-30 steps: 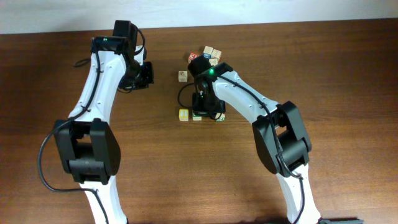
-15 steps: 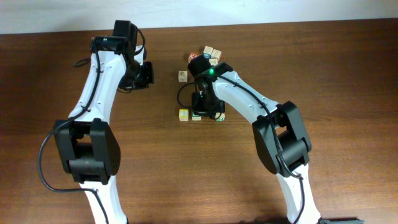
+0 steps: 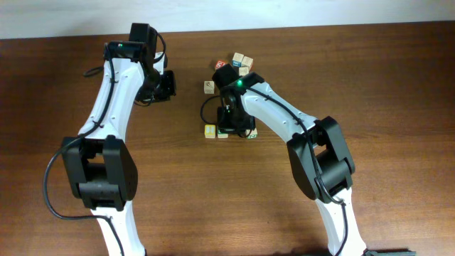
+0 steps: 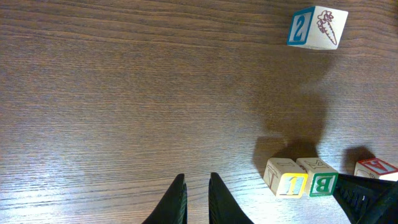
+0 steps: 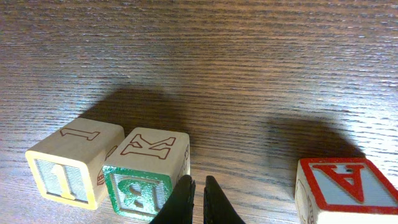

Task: Rotate 3 blocks
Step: 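Lower the A block next to the B block and open the right gripper, then push the A block with the right gripper into line with B and 1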

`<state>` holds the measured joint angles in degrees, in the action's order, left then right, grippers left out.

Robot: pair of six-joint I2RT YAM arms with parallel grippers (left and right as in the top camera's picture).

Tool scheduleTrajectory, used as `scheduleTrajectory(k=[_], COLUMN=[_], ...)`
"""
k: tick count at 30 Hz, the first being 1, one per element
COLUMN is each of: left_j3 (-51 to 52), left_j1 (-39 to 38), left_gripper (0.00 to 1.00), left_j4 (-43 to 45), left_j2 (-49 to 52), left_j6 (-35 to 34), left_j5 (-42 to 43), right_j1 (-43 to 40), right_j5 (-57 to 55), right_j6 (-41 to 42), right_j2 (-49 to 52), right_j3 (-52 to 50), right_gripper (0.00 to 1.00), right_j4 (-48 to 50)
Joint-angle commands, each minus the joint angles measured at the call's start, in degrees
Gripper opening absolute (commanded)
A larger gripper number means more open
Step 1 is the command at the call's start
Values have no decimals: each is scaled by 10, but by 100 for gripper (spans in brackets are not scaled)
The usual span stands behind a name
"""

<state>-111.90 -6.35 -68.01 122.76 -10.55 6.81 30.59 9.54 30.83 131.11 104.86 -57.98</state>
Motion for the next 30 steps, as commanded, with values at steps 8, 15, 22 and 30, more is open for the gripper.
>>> scheduleTrajectory(k=[8, 15, 22, 30], left_j3=[2, 2, 2, 2], left_j1=[0, 0, 0, 0], left_gripper=[12, 12, 12, 12], left_j4=[1, 1, 1, 1], left_j2=[-6, -6, -6, -6], left_j6=[-7, -7, -7, -7], left_j5=[-5, -5, -4, -4], right_j1=[6, 10, 13, 3], right_j5=[14, 20, 20, 20], right_j6=[-5, -5, -5, -10], right_j2=[-2, -2, -2, -4], right_j3=[-3, -3, -3, 9], right_gripper=[9, 9, 9, 10], right_j4=[8, 8, 11, -7])
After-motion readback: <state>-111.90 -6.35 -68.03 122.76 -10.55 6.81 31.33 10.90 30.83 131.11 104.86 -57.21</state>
